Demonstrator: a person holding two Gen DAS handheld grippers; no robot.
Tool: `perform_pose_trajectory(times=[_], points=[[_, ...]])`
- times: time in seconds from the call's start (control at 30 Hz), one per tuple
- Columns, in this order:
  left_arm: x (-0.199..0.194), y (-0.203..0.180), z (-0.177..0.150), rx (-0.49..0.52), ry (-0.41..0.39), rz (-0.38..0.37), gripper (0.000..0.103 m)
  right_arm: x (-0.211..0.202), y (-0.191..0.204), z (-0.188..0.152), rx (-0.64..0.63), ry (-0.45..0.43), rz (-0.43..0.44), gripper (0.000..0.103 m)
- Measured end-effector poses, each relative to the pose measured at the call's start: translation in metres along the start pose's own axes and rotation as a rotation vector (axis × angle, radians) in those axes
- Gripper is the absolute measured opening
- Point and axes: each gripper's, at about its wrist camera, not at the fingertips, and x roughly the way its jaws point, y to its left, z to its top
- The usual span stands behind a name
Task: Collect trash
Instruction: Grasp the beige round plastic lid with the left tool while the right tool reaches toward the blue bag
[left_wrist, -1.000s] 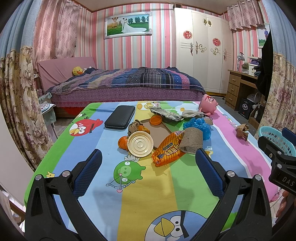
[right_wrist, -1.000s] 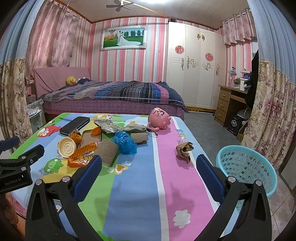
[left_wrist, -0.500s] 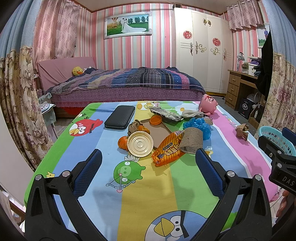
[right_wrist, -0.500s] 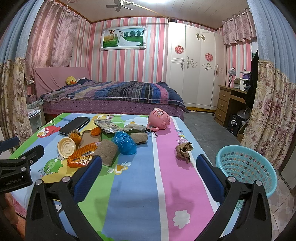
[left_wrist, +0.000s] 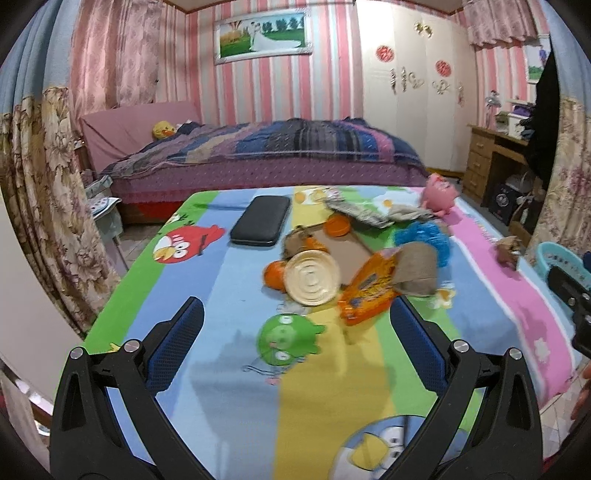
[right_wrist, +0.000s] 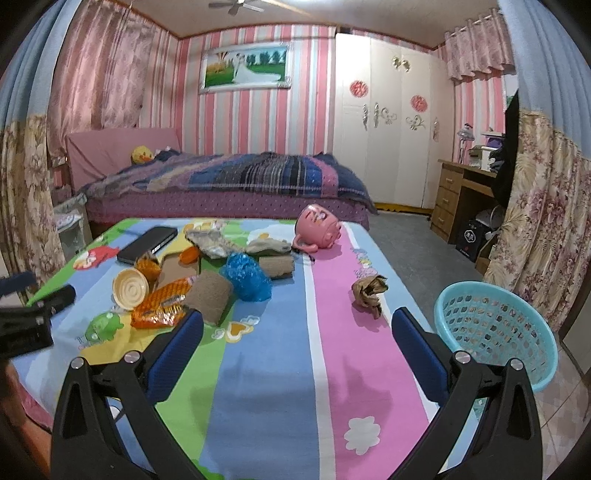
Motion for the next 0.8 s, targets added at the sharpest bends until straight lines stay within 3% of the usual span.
perform_pose_trajectory(times=[0.1,0.23,0.47,0.6,0.7,0.8], points=[[0.011,0.01,0.008,0.004,0.023,0.017,0.098,0.01,0.002,0.012,-0.024,0.009,0.001,0.099],[0.032,0.023,0.028,-0.052,0.068,-0.024,0.097,0.023,0.004,0.035,-0.024,-0.018,0.019,0.099],[0.062,0.008,0.06,-0.027,0.056,-0.043,0.097,0.069,0.001,0.065,0.0,0.02,0.035,0.099],[0.09,0.0,0.052,-0.032,0.102,-0.035,0.097,0.084,-0.001,0.054,-0.006,0.034,0.026,0.099],[0.109,-0.003,0.039,-0.02,0.166,-0.023,0.097,0.094,-0.001,0.034,-0.022,0.092,0.035,0.099],[0.118,0.0,0.038,-0.03,0.167,-0.027,0.097,0.103,0.002,0.023,-0.027,0.136,0.043,0.099]])
